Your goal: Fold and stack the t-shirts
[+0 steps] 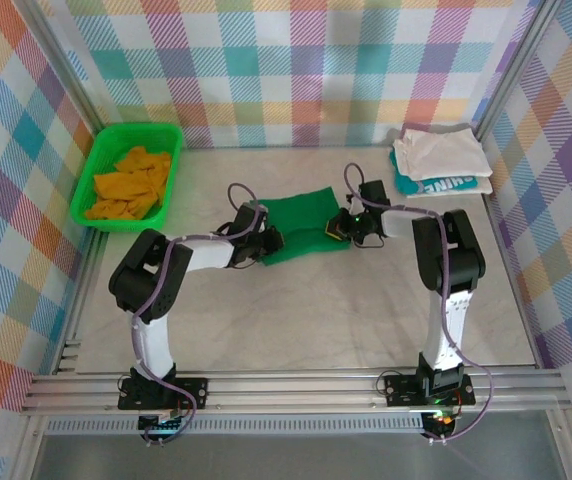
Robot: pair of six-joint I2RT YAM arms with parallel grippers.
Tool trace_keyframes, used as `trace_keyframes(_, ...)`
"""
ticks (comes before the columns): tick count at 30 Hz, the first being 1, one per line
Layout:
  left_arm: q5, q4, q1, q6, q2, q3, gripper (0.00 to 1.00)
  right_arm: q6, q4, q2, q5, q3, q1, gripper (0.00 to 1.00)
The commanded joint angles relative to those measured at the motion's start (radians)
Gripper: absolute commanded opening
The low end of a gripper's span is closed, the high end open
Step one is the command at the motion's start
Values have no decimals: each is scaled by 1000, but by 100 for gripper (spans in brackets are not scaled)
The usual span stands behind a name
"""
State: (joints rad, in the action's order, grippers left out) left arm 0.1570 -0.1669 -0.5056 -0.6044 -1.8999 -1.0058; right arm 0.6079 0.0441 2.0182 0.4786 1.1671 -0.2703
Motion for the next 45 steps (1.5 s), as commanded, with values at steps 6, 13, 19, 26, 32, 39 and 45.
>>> trace_keyframes(6, 7, 248, -4, 110, 182, 146, 15, 104, 112, -217, -41, -281, -59, 0)
trace_keyframes(13, -51, 351, -4, 145, 302, 26, 16, 67, 205, -375, -104, -207, -58, 12)
trace_keyframes(19, -74, 342, -2, 160, 186, -126, 16, 34, 236, -342, -167, -132, -10, 47)
trace_keyframes(26, -112, 359, 10, 122, 77, -144, 16, -4, 252, -282, -198, -104, 36, 60)
trace_keyframes(32, -128, 315, 12, 102, 70, -75, 14, -48, 237, -200, -97, -88, 37, 65)
trace_keyframes(39, -116, 200, 11, 78, 50, 15, 10, -44, 135, -148, 35, -103, 17, 64)
trace_keyframes(45, -93, 182, 1, 84, 21, 4, 7, -28, 99, -80, 84, -73, -22, 58)
